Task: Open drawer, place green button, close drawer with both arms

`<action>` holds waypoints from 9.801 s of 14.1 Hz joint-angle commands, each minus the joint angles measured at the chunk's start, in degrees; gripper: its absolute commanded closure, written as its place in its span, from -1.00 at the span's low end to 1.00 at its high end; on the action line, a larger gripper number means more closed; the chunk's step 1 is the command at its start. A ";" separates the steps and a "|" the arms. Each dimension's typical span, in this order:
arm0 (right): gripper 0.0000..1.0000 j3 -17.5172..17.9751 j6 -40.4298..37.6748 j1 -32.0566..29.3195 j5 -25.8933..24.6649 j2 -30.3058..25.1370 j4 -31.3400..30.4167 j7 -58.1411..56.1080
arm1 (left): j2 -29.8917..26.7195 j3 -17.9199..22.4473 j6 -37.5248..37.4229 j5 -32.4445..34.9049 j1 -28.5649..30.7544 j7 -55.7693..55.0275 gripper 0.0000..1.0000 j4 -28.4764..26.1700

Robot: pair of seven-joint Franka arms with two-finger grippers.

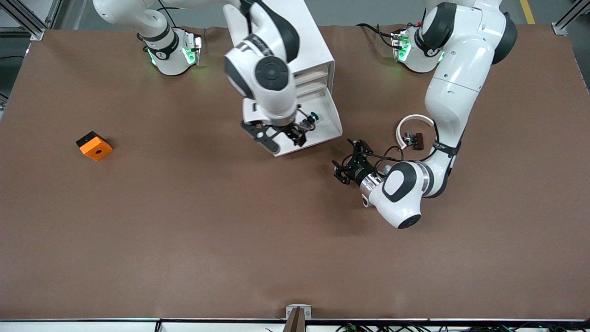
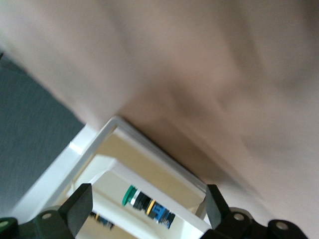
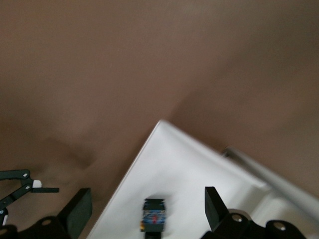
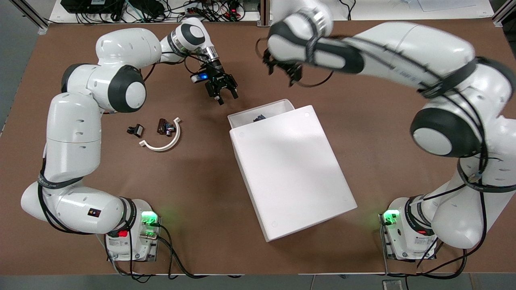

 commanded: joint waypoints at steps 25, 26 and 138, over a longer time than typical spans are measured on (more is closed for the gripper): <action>-1.00 1.20 -27.38 -39.47 -7.49 -14.98 3.53 -65.96 | -6.16 -19.72 30.21 40.61 -1.27 17.88 -1.00 -8.01; -1.00 1.20 -27.11 -39.55 -7.31 -14.89 3.53 -65.96 | -6.94 -20.50 30.39 40.61 -1.01 18.23 -1.00 -9.06; -1.00 2.17 -25.62 -45.00 -5.99 -35.72 -6.75 -75.63 | -58.19 6.47 7.37 35.69 12.26 67.80 -1.00 -17.33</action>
